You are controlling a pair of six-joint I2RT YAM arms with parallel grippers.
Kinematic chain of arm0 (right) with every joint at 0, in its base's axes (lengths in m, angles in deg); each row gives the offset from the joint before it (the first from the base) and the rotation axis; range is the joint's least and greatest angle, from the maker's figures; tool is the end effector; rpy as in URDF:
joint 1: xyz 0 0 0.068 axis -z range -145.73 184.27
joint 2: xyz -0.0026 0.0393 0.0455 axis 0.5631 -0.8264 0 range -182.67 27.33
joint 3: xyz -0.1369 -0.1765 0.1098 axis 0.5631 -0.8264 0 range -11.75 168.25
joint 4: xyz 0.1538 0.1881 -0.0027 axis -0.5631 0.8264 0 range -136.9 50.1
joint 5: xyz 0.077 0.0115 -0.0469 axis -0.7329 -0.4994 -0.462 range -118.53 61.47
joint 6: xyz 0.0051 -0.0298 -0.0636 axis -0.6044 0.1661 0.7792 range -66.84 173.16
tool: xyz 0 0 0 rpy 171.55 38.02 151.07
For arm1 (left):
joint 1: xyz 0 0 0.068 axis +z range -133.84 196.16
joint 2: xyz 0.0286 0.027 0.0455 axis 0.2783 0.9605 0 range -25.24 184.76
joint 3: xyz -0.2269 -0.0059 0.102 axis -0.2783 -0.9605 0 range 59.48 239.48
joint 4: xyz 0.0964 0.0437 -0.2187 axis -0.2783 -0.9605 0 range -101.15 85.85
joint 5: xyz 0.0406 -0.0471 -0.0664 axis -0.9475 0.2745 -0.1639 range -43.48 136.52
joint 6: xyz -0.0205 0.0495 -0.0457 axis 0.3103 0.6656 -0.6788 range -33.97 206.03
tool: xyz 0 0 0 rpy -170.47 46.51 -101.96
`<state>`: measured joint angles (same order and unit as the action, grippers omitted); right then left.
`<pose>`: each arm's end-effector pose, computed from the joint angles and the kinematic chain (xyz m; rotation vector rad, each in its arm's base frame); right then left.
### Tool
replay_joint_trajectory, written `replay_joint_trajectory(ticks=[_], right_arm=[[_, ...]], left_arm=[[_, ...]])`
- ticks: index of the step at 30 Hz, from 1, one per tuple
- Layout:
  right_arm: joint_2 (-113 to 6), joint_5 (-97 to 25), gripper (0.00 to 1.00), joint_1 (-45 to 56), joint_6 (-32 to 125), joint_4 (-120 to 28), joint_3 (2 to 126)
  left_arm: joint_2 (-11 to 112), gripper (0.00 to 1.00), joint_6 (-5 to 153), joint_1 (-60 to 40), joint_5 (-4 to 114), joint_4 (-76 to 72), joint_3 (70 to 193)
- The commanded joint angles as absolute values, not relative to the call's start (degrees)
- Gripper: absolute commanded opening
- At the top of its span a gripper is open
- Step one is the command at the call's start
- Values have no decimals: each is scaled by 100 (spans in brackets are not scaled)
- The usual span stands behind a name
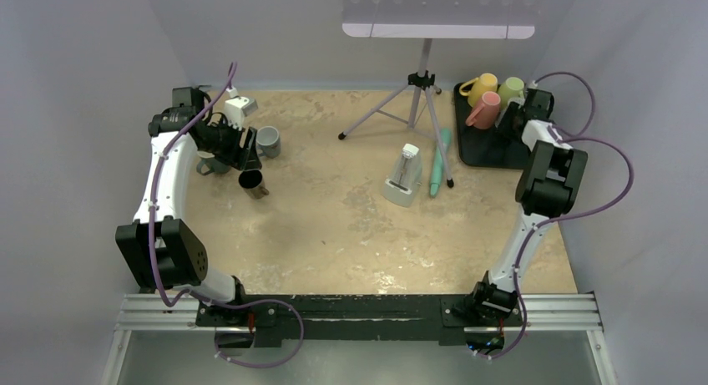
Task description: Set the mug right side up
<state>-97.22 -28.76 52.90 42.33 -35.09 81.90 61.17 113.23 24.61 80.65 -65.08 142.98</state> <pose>0.4515 -0.1518 0.1571 0.5872 2.2416 -0.0644 0.2883 0.0101 0.2913 0.5783 2.4178 -0.5482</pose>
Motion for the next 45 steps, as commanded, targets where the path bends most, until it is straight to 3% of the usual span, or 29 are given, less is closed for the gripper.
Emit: replay_joint_trajectory(ticks=[1, 12, 18, 23, 31, 33, 38, 39, 45], right_arm=[[-9132, -2983, 51, 5141, 4706, -3848, 8108], [-9286, -1458, 58, 5074, 5663, -3594, 8272], [-9342, -1754, 64, 5085, 6428, -4093, 8120], [-9746, -1931, 62, 5082, 6628, -4038, 8525], [-9987, -2013, 51, 5082, 6715, -4069, 8682], [-10037, -2008, 44, 5081, 6738, -4101, 8681], [-10021, -2128, 13, 5085, 6731, -4144, 8721], [-9992, -2124, 0, 5088, 6709, -4153, 8712], [-9517, -1922, 0, 5080, 6342, -4394, 8351]], left_arm=[[6123, 67, 11478, 2450, 8322, -6479, 14312], [6228, 67, 11490, 2445, 8396, -6509, 14371], [6224, 67, 11444, 2448, 8358, -6491, 14382], [6304, 67, 11347, 2449, 8264, -6539, 14506], [6326, 67, 11334, 2445, 8196, -6559, 14620], [6342, 67, 11339, 2450, 8182, -6562, 14635], [6444, 67, 11319, 2445, 8158, -6618, 14746], [6458, 67, 11320, 2442, 8151, -6633, 14769], [6425, 67, 11261, 2449, 8120, -6669, 14808]])
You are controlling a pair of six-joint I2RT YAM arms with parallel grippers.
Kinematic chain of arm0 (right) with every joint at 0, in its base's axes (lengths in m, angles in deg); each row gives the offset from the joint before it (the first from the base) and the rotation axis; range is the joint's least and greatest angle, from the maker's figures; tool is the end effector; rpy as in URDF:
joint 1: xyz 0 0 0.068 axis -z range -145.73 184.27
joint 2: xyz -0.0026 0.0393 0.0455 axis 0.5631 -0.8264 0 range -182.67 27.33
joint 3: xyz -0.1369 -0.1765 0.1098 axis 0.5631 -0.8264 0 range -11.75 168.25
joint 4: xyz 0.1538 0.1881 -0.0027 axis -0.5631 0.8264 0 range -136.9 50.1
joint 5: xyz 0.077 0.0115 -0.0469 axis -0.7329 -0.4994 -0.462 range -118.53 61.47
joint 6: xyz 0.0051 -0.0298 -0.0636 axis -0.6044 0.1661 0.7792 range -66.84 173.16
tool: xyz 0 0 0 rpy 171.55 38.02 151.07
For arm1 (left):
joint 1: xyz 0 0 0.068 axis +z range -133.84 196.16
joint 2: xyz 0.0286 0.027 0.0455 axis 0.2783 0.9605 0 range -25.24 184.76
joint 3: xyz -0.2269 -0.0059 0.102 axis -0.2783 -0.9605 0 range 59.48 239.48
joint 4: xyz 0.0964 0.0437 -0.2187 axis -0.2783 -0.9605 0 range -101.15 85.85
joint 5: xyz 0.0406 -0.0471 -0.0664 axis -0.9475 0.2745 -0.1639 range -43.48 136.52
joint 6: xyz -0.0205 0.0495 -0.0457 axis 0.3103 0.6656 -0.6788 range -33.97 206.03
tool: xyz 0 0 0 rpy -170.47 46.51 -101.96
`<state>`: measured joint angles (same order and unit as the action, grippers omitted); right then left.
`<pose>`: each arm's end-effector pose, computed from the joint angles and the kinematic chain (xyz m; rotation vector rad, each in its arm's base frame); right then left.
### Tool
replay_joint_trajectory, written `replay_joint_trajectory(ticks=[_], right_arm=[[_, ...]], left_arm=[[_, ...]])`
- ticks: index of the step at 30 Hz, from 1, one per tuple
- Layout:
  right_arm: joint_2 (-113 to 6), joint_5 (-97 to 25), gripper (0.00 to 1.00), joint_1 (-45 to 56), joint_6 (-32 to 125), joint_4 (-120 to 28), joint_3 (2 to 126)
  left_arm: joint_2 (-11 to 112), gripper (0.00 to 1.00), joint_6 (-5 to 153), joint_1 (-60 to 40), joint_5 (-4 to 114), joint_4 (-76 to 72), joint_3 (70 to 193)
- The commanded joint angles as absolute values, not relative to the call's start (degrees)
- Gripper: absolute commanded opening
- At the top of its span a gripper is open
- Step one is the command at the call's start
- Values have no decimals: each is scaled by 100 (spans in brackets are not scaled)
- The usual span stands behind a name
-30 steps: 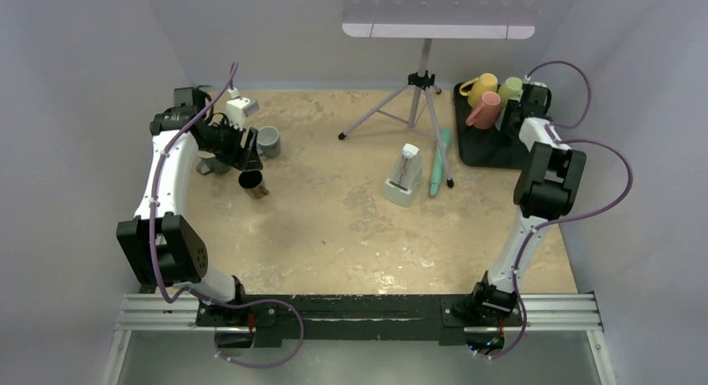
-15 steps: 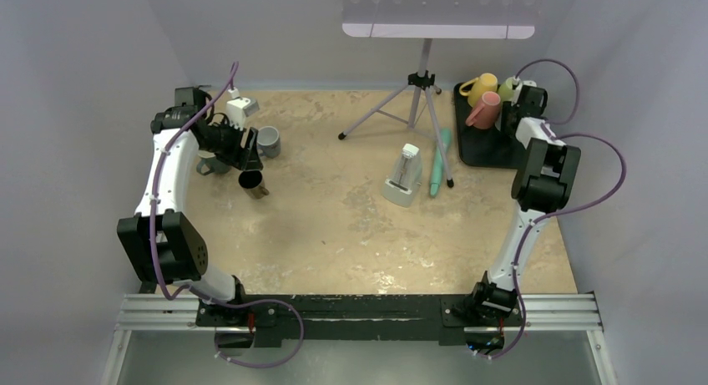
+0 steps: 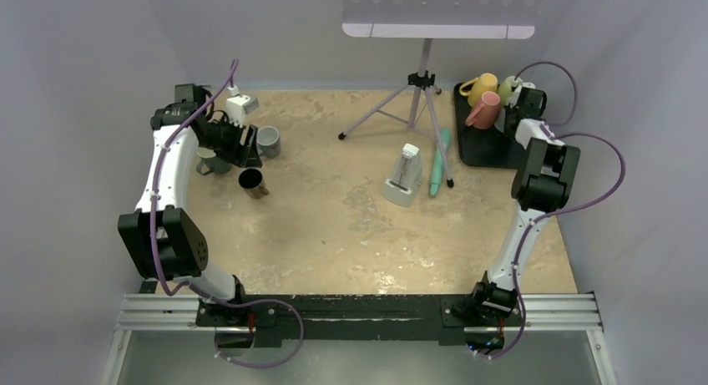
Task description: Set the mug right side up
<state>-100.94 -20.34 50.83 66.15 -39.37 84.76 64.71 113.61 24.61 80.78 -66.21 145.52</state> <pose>0.4698 -0.1481 0.1508 0.1486 2.2805 -0.4341 0.2996 0.0117 0.2860 0.5789 2.4460 -0.5699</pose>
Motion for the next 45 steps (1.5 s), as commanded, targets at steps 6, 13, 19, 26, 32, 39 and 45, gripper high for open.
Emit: replay_joint_trajectory(ticks=[6, 13, 19, 26, 32, 39, 45], right_arm=[[-8502, -1676, 0, 5089, 5297, -4391, 7699], [-7169, -1948, 0, 5093, 4440, -4534, 6479], [-5831, -2283, 0, 5093, 4164, -4800, 5347], [-4364, -3424, 0, 4950, 3873, -4552, 4588], [-3195, -4383, 0, 4595, 3857, -3967, 4563], [-2490, -5300, 0, 3666, 3187, -3748, 4641], [-2248, -5460, 0, 2354, 2084, -4608, 4440]], left_arm=[[6307, 68, 11122, 2449, 8349, -6882, 15083], [6037, 69, 10834, 2419, 8848, -7063, 15268], [5885, 70, 10185, 2289, 9622, -6916, 15287], [5850, 73, 8797, 1515, 10489, -6136, 15218], [5859, 93, 6551, 914, 11468, -4140, 14790], [6133, 93, 5463, 167, 11506, -3064, 14878], [6294, 89, 4417, -202, 11538, -1803, 14807]])
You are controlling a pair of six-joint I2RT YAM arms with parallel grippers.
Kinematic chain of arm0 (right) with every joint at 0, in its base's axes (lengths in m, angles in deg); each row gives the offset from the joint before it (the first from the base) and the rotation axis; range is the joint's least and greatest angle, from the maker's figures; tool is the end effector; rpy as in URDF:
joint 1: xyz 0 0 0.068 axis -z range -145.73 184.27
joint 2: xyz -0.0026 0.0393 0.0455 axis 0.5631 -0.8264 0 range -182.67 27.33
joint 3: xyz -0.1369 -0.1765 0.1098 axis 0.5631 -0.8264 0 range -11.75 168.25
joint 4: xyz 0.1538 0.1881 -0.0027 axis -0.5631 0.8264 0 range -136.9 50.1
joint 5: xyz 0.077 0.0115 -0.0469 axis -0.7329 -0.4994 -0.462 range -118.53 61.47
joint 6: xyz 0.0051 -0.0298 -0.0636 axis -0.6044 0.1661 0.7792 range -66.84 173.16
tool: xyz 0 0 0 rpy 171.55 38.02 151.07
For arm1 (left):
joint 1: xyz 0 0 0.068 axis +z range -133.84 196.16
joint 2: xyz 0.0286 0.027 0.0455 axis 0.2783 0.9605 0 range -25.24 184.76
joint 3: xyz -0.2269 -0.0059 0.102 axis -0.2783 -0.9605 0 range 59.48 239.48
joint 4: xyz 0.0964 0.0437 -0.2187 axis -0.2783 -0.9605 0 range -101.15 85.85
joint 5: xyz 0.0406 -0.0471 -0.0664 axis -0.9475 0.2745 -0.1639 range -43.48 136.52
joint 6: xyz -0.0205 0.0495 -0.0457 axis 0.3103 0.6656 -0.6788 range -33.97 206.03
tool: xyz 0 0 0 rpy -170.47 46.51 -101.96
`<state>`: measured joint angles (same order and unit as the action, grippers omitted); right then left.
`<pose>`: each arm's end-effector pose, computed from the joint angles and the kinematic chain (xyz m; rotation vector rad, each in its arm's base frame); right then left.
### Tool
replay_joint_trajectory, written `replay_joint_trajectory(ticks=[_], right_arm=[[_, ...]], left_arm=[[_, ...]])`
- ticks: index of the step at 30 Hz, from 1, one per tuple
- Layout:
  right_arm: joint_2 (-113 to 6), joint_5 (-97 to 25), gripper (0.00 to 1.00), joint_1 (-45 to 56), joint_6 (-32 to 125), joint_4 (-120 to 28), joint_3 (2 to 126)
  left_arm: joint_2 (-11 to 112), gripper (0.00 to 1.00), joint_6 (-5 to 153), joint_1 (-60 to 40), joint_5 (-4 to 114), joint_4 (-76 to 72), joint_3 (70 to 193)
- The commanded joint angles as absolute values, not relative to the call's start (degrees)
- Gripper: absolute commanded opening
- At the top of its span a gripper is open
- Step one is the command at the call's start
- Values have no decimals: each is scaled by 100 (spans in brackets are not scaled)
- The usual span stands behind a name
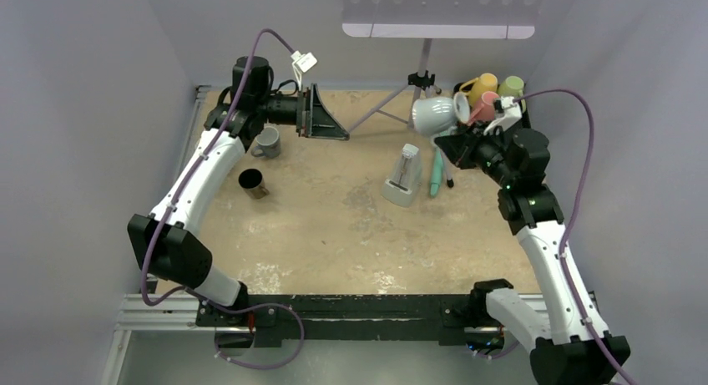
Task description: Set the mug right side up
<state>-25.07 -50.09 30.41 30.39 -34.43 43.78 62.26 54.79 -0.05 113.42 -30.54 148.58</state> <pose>0.2195 0.0362 0.3545 0.0084 1.7690 0.6650 0.2932 -0.1405 0.3781 0.5586 2.0295 -1.6717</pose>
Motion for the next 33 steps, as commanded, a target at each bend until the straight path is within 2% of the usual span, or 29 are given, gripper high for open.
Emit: replay_joint_trajectory(ticks=[1, 8, 13, 18, 20, 21, 23, 24, 27, 28, 30, 32, 33], right_arm=[[-2261, -5435, 0, 2159, 1933, -4809, 4412], [-2791, -5027, 0, 925, 1510, -5600, 4584], [-3318, -4936, 0, 441, 1429, -5955, 4758], [-3743, -4951, 0, 134, 1384, -6175, 4977], [-3873, -4997, 0, 19, 1329, -6333, 5024], [-3954, -5024, 0, -29, 1307, -6396, 5048], [-4123, -5040, 0, -101, 1299, -6395, 5118], [-4183, -5037, 0, -115, 1299, -6370, 5134], [-4203, -4863, 2, -123, 1337, -6182, 5132], [-4173, -4759, 14, -123, 1421, -6047, 5142], [-4156, -4592, 46, -117, 1654, -5593, 5245], [-4206, -4483, 63, -119, 1966, -5044, 5444], [-4236, -4427, 67, -120, 2109, -4786, 5534]], left_arm=[[6322, 89, 4150, -264, 11541, -1543, 14733], [6491, 81, 3368, -456, 11541, -630, 14679], [6423, 68, 2596, -476, 11634, 478, 14457], [6324, 57, 2427, -475, 11709, 829, 14329], [6336, 45, 2434, -468, 11685, 805, 14305], [6355, 34, 2426, -467, 11676, 780, 14306], [6374, 3, 2431, -452, 11666, 722, 14334], [6373, 0, 2489, -427, 11662, 619, 14374], [6354, 0, 3222, -198, 11538, -444, 14665], [6367, 0, 3738, -56, 11419, -1232, 14858], [6472, 0, 5179, 311, 10995, -3497, 15501], [6663, 0, 6959, 537, 10100, -5455, 16393], [6760, 0, 7850, 578, 9508, -6239, 16800]])
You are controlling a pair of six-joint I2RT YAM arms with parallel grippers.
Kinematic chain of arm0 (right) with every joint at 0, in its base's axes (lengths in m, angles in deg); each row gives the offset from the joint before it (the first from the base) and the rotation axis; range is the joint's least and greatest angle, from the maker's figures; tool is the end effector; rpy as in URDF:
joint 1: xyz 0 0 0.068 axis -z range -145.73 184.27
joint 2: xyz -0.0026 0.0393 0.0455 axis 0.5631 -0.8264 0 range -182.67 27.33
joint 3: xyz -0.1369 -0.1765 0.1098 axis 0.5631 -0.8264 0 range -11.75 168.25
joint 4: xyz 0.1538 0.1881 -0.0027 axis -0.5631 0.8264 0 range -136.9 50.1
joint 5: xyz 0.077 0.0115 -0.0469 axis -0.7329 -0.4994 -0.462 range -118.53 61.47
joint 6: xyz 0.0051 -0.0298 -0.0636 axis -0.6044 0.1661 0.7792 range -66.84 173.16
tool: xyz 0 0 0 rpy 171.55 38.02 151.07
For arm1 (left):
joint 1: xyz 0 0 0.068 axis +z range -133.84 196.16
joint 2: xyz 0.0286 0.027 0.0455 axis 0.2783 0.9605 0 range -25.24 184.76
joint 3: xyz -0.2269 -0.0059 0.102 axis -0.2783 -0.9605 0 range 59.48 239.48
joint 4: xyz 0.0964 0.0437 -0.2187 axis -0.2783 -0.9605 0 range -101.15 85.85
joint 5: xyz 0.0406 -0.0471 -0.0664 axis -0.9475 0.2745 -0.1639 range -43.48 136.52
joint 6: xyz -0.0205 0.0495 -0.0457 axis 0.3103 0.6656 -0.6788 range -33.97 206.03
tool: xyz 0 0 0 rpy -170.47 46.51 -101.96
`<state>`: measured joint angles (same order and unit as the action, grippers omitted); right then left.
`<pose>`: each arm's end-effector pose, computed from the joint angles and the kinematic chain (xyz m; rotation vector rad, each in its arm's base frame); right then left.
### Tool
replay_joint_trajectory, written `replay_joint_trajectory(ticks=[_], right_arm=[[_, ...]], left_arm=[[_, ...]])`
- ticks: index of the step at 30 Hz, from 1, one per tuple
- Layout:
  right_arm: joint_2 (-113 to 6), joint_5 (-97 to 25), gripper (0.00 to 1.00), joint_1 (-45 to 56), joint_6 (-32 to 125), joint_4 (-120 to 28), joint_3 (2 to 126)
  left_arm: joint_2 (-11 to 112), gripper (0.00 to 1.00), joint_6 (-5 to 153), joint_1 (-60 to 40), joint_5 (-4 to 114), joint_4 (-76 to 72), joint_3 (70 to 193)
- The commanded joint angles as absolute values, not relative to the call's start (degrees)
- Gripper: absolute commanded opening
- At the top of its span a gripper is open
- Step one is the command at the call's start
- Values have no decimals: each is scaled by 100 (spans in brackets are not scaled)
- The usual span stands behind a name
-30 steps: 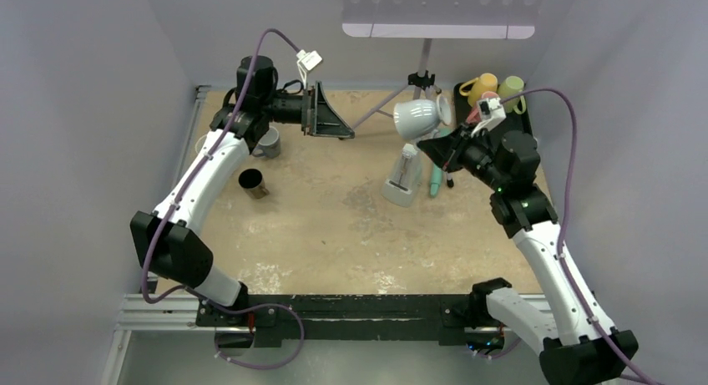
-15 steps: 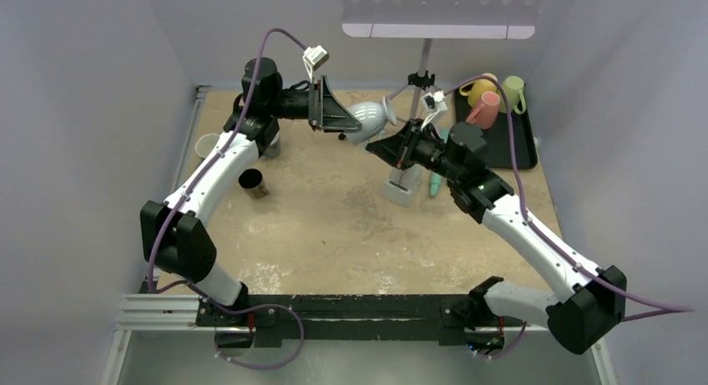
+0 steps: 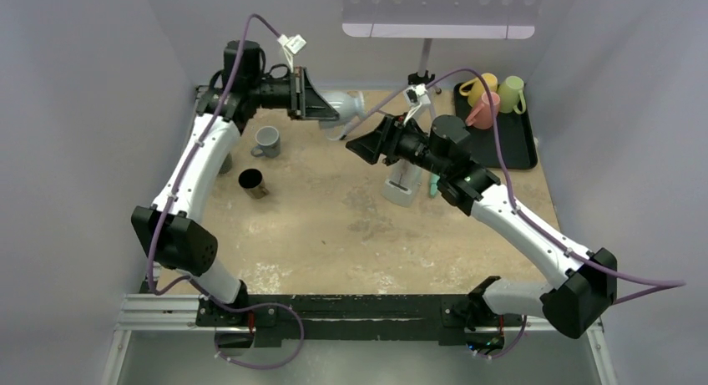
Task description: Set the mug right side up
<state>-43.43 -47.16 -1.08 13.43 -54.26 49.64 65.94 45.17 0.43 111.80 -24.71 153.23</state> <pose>0.2352 0.1896 0.3573 -0.2086 1.7471 1.2483 0.3136 -0.1427 0.3923 0.4438 2.0199 -1.7033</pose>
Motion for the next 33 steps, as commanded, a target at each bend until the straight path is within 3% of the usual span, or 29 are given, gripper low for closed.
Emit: replay_joint_trajectory(ticks=[1, 4, 11, 21, 33], right_arm=[[-4251, -4351, 69, -117, 2224, -4567, 5621], [-4247, -4106, 71, -122, 2508, -4137, 5757], [-4369, -3931, 72, -127, 2866, -3785, 5991], [-4308, -3712, 72, -122, 3071, -3579, 5955], [-4322, -3569, 72, -116, 3113, -3504, 5947]], left_arm=[[6911, 0, 8915, 584, 8991, -6907, 17176], [7161, 0, 10363, 666, 7508, -7922, 17708], [8158, 0, 11572, 1200, 4749, -7979, 17885], [9812, 0, 11824, 1612, 4243, -7667, 19088], [10526, 0, 12241, 1740, 3974, -7187, 18683]])
